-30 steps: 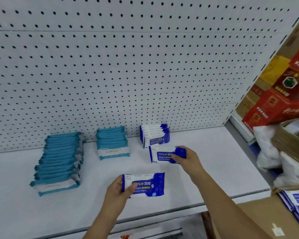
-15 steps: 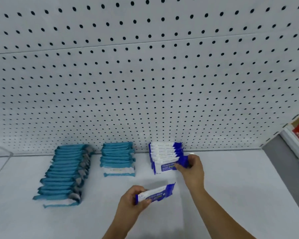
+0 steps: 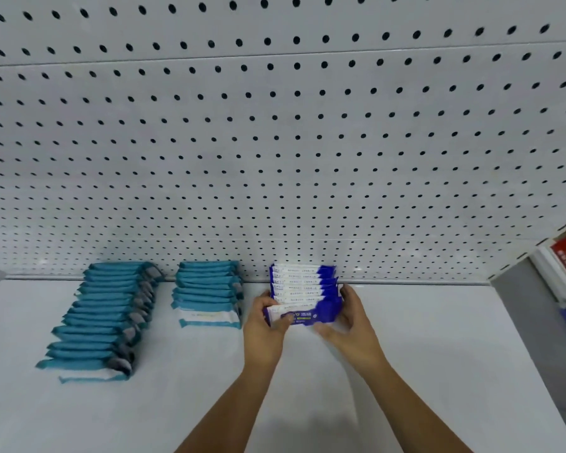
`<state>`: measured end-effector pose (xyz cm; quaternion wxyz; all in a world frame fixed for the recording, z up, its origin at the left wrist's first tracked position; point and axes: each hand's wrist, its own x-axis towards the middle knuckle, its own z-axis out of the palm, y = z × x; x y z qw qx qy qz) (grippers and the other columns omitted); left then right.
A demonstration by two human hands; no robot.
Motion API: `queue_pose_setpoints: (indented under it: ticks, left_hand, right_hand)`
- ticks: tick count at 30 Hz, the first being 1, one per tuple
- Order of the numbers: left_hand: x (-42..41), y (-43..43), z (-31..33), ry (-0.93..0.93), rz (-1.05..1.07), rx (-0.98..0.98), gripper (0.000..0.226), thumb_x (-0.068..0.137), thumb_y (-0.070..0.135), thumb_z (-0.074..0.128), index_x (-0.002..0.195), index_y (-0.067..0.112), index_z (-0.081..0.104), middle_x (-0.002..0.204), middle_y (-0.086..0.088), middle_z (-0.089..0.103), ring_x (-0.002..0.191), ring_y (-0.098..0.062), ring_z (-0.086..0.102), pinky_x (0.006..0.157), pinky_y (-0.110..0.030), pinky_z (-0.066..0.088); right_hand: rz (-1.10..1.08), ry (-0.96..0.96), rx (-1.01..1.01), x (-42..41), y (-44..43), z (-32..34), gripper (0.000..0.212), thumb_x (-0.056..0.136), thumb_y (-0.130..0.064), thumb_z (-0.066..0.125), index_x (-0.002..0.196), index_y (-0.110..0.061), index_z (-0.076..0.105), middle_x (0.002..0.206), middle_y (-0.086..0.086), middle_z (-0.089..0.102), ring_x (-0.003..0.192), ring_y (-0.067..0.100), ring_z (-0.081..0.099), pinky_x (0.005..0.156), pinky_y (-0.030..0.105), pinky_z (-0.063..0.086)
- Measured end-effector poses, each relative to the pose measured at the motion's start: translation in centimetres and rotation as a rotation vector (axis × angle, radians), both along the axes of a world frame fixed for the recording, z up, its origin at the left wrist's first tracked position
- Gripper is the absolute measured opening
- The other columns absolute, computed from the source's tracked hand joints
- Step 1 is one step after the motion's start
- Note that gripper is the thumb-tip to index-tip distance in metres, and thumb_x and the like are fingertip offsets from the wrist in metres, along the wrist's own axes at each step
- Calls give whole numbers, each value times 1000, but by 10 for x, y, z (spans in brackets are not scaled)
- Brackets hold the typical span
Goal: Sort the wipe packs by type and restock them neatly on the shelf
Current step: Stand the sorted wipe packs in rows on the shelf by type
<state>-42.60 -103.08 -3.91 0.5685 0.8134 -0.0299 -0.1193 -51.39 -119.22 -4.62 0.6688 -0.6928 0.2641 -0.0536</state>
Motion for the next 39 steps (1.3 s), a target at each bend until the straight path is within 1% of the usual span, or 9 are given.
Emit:
queue_pose_setpoints:
  ticks: [6, 9, 14, 18, 22, 25, 29, 33, 39]
  left_hand:
    - [-2, -7, -6, -10, -103, 88, 73, 78, 35, 84, 137, 33, 41, 127, 21, 61, 113, 2, 61, 95, -25, 50]
    - [3, -8, -6, -92, -199, 309, 78, 88, 51, 68, 151, 34, 27, 131, 20, 59, 114, -8, 60, 103, -38, 43]
    - [10, -3, -7, -88, -270, 353, 82, 95, 35, 64, 157, 35, 11, 126, 14, 63, 106, -17, 64, 100, -45, 49]
    - [18, -3, -7, -97, -325, 413, 78, 96, 36, 62, 156, 35, 11, 137, 7, 59, 120, -17, 57, 104, -47, 44]
    - [14, 3, -4, -27, -322, 278, 75, 92, 39, 68, 152, 32, 24, 136, 16, 56, 122, -10, 57, 103, -34, 49]
    - [-5, 10, 3, 5, -244, 138, 82, 86, 47, 73, 151, 23, 28, 142, 15, 54, 129, -7, 53, 107, -30, 46]
    - [-44, 25, 26, -31, -232, 50, 75, 90, 37, 71, 147, 44, 24, 145, 37, 32, 130, 25, 29, 107, -3, 24]
    - [-68, 60, 27, -66, -316, 59, 71, 95, 33, 65, 153, 35, 25, 157, 18, 29, 142, 1, 29, 119, -24, 23]
    - [-120, 116, 34, 19, -535, -11, 69, 96, 34, 63, 154, 36, 26, 151, 25, 28, 137, 2, 30, 118, -26, 25]
  right_hand:
    - [30, 49, -219, 18, 3, 7, 87, 83, -20, 79, 143, -44, 22, 119, -39, 46, 97, -23, 53, 78, -2, 41]
    - [14, 95, -320, 20, 4, 3, 83, 85, -16, 75, 151, -35, 28, 107, -34, 57, 91, -7, 62, 79, 7, 48]
    - [-25, 107, -440, 27, 17, -9, 79, 82, -12, 73, 146, -36, 33, 97, -15, 69, 89, 16, 65, 91, 36, 54]
    - [-25, 78, -467, 28, 22, -12, 77, 81, -14, 70, 141, -42, 32, 93, -21, 67, 84, 8, 64, 96, 37, 50]
    - [5, 76, -399, 18, 14, 5, 69, 80, -26, 78, 130, -45, 35, 107, -25, 63, 93, 1, 65, 92, 24, 49]
    - [-33, 130, -331, -6, 15, 12, 81, 84, -33, 77, 147, -31, 27, 126, -19, 51, 110, 3, 55, 97, 22, 41]
    - [-169, 168, -209, -38, 35, 22, 88, 87, -37, 73, 156, -29, 20, 152, -10, 36, 141, 16, 37, 115, 32, 33]
    - [-199, 74, -148, -72, 71, 35, 76, 90, -20, 71, 153, -26, 28, 152, -13, 36, 141, 10, 35, 112, 24, 28]
    - [-244, -2, -134, -148, 138, 58, 67, 91, -19, 69, 149, -31, 37, 145, -18, 43, 131, 2, 44, 111, 26, 35]
